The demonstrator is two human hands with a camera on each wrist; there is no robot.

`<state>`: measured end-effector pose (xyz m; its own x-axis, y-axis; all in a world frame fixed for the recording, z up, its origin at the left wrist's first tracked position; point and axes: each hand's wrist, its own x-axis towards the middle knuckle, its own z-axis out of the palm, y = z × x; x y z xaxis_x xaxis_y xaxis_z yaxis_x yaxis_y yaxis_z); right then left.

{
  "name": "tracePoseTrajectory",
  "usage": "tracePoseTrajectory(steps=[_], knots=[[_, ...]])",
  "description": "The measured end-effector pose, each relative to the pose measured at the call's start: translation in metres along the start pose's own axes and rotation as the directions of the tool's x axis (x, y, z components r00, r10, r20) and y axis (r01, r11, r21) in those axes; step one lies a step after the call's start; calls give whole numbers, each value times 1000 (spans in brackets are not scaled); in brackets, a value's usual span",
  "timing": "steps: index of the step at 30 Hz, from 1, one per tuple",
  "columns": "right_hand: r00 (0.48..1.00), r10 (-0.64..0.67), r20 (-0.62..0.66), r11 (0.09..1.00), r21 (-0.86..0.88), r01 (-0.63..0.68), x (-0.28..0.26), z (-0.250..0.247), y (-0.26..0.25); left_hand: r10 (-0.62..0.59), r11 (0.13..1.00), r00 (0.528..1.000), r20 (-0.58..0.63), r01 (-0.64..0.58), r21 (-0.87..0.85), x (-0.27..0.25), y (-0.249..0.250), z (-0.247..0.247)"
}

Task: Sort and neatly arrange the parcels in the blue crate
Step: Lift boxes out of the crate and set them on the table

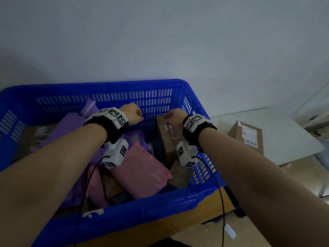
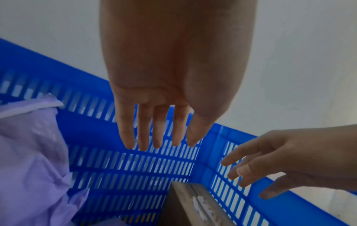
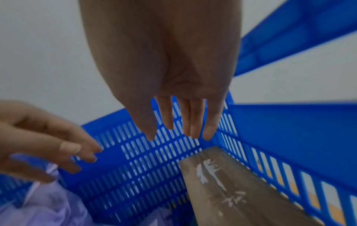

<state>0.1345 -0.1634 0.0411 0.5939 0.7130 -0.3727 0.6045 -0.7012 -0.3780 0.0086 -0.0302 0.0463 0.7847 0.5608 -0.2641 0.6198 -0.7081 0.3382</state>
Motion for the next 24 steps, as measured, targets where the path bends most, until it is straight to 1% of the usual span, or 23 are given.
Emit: tracePoseTrajectory(steps=[4,6,8,10,14,17,20,24], knots=[[998,-31,63,987,-154,41,23,24,10,-7,1000,998,60,7,0,29,1,20],[998,-27,63,985,-171,37,35,37,17,-3,1000,996,92,2,12,41,3,30],[998,19,55,986,-167,-10,54,50,29,0,1000,991,133,0,6,50,6,40],[995,56,79,989,-142,-44,67,60,37,11,1000,984,178,-8,-21,56,7,48],[983,97,156,993,-81,-85,48,57,32,68,997,968,240,-55,-61,64,3,65],[982,106,154,994,-35,-102,37,58,34,140,989,948,286,-119,-89,68,1,77],[971,181,158,983,-23,-180,24,57,27,208,977,928,308,-180,-117,73,-1,86],[971,210,112,977,0,-212,18,58,21,271,963,901,338,-250,-105,79,-3,95]])
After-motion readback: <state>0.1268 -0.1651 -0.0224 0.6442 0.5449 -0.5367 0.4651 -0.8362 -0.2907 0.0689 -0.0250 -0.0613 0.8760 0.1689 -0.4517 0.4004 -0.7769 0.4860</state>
